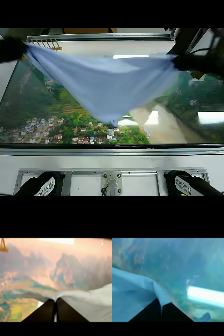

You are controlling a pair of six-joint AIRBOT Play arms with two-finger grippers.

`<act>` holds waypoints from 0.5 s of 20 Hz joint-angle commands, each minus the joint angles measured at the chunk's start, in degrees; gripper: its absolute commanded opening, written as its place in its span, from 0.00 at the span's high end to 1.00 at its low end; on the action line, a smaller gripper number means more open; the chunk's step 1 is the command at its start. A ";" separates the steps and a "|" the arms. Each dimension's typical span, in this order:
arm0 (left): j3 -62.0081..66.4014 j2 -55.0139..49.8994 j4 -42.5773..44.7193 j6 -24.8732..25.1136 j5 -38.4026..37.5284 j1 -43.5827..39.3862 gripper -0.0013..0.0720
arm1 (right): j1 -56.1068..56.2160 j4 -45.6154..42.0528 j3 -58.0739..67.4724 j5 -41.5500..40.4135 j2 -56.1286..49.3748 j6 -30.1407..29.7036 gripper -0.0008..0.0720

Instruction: Fold the clothes and pants, and hang the long-sleeved shirts on hangers.

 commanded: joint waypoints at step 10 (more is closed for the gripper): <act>-2.97 27.17 -0.07 -3.72 2.99 0.39 0.97 | -0.42 -19.28 1.16 29.07 26.64 12.37 0.97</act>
